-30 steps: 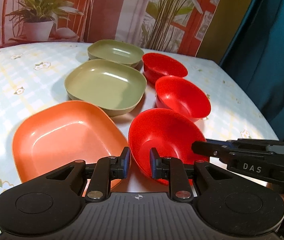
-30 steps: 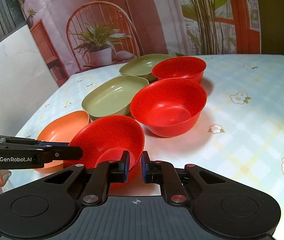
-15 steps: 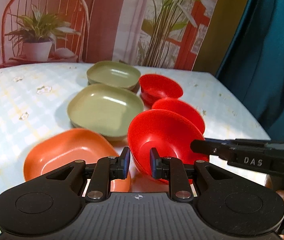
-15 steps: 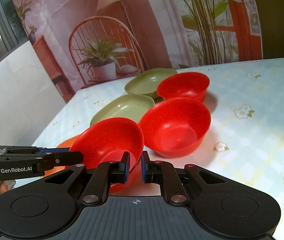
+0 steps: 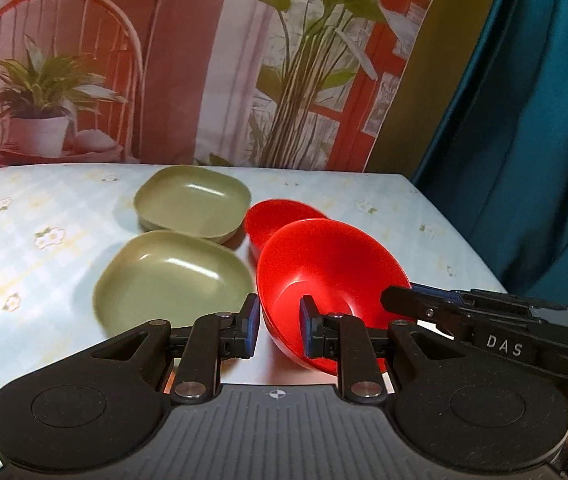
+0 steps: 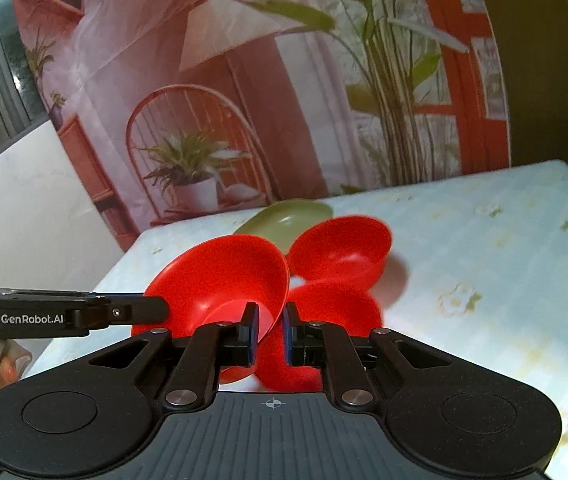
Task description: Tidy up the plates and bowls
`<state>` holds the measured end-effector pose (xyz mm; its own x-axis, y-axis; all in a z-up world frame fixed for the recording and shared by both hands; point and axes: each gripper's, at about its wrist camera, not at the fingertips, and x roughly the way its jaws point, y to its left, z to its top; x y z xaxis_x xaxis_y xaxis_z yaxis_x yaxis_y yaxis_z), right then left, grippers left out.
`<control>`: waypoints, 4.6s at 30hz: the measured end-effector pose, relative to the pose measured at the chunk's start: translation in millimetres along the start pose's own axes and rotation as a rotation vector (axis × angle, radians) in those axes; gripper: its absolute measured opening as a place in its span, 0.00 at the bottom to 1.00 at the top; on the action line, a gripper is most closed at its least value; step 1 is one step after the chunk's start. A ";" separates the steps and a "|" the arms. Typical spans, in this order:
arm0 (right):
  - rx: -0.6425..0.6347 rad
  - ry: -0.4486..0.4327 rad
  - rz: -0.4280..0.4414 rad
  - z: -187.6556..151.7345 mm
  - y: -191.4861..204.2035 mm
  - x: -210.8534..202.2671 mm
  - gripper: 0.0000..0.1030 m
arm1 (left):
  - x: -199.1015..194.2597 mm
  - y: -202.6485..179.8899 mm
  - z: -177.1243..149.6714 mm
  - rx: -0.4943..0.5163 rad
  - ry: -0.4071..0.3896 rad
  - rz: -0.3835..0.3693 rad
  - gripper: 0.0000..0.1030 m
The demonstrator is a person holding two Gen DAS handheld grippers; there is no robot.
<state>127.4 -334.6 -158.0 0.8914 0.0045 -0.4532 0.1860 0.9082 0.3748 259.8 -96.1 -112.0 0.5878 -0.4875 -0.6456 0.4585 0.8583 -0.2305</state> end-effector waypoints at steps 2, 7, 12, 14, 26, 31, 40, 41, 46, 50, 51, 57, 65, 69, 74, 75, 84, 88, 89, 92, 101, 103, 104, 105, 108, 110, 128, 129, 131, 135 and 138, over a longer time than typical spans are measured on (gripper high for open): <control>-0.006 -0.009 -0.016 6.2 -5.1 2.3 0.12 | 9.5 -3.4 6.6 0.000 0.002 -0.006 0.22; 0.012 -0.014 -0.053 14.5 -19.2 6.7 0.13 | 27.4 -12.6 11.2 0.020 0.021 -0.010 0.23; 0.039 0.009 -0.075 7.8 -31.5 12.1 0.13 | 42.1 -16.0 6.0 0.030 0.057 -0.009 0.23; 0.054 0.019 -0.079 4.8 -35.4 14.1 0.13 | 47.0 -16.2 3.2 0.027 0.078 -0.010 0.23; 0.076 0.060 -0.105 -0.2 -46.6 22.5 0.13 | 66.3 -18.9 -6.4 0.060 0.152 -0.005 0.23; 0.089 0.078 -0.109 0.3 -49.8 25.4 0.13 | 67.7 -18.7 -8.7 0.065 0.165 -0.002 0.23; 0.067 0.102 -0.111 0.0 -46.9 30.4 0.18 | 73.6 -20.3 -9.1 0.087 0.173 -0.001 0.26; 0.066 0.106 -0.113 -0.1 -47.3 30.4 0.18 | 75.2 -20.4 -9.1 0.088 0.175 -0.003 0.27; 0.054 0.127 -0.113 0.5 -45.3 34.8 0.19 | 80.3 -18.7 -11.5 0.086 0.184 -0.004 0.31; 0.042 0.140 -0.113 -0.7 -43.8 37.0 0.19 | 80.8 -16.2 -12.8 0.090 0.182 0.002 0.31; 0.039 0.143 -0.115 -0.8 -43.1 37.4 0.19 | 80.6 -15.7 -12.8 0.092 0.180 0.004 0.31; 0.022 0.140 -0.131 2.2 -43.3 35.0 0.23 | 76.3 -11.8 -11.1 0.087 0.156 0.007 0.32; -0.005 0.113 -0.128 24.3 -45.4 36.9 0.23 | 73.2 -5.7 7.6 0.069 0.106 0.017 0.32; -0.034 0.098 -0.119 43.4 -46.3 46.9 0.23 | 75.8 -1.8 23.2 0.049 0.075 0.029 0.32; -0.035 0.070 -0.123 61.3 -52.2 61.7 0.23 | 88.9 3.4 43.2 0.005 0.045 0.037 0.32; -0.033 0.068 -0.127 63.5 -53.9 65.4 0.23 | 91.6 2.8 45.1 0.005 0.036 0.042 0.32; 0.046 0.075 -0.148 62.1 -73.3 95.5 0.23 | 129.0 5.8 47.9 0.019 0.070 0.075 0.32; 0.072 0.088 -0.150 58.3 -78.1 106.2 0.23 | 139.7 8.8 45.0 0.031 0.094 0.072 0.32; 0.077 0.091 -0.149 57.4 -78.8 108.1 0.23 | 141.9 9.6 44.7 0.028 0.099 0.069 0.32; 0.096 0.101 -0.144 55.3 -81.6 113.3 0.23 | 146.8 11.7 42.7 0.031 0.121 0.056 0.32; 0.127 0.120 -0.128 50.8 -84.9 124.8 0.22 | 159.5 8.0 37.2 0.051 0.154 0.036 0.32; 0.130 0.124 -0.127 50.0 -85.3 126.1 0.22 | 160.5 9.4 35.6 0.041 0.167 0.048 0.31; 0.132 0.125 -0.127 49.5 -85.5 127.0 0.22 | 161.4 10.9 35.2 0.028 0.174 0.046 0.31; 0.135 0.126 -0.127 49.2 -85.9 127.3 0.22 | 162.0 12.1 34.7 0.015 0.179 0.037 0.31; 0.140 0.128 -0.124 48.6 -87.1 127.9 0.20 | 162.6 14.8 32.1 0.001 0.186 0.024 0.26; 0.145 0.126 -0.122 48.7 -87.7 128.5 0.15 | 162.5 14.7 32.0 0.004 0.185 0.026 0.20; 0.132 0.042 -0.107 64.0 -76.5 107.9 0.09 | 123.6 -2.1 43.1 0.035 0.071 0.053 0.15; 0.131 0.039 -0.105 64.7 -75.1 105.2 0.09 | 120.4 -4.1 42.8 0.041 0.067 0.055 0.16; 0.129 0.033 -0.103 65.8 -72.0 100.6 0.09 | 114.9 -7.7 42.1 0.050 0.061 0.058 0.16; 0.121 0.024 -0.099 64.6 -65.3 87.6 0.09 | 101.9 -12.5 37.3 0.056 0.051 0.059 0.16; 0.116 0.023 -0.099 60.8 -60.1 77.4 0.09 | 93.0 -17.4 32.0 0.059 0.050 0.055 0.16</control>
<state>210.4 -414.3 -166.5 0.8567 -0.0718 -0.5108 0.3201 0.8505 0.4173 327.8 -161.5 -144.7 0.5801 -0.4301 -0.6917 0.4659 0.8718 -0.1514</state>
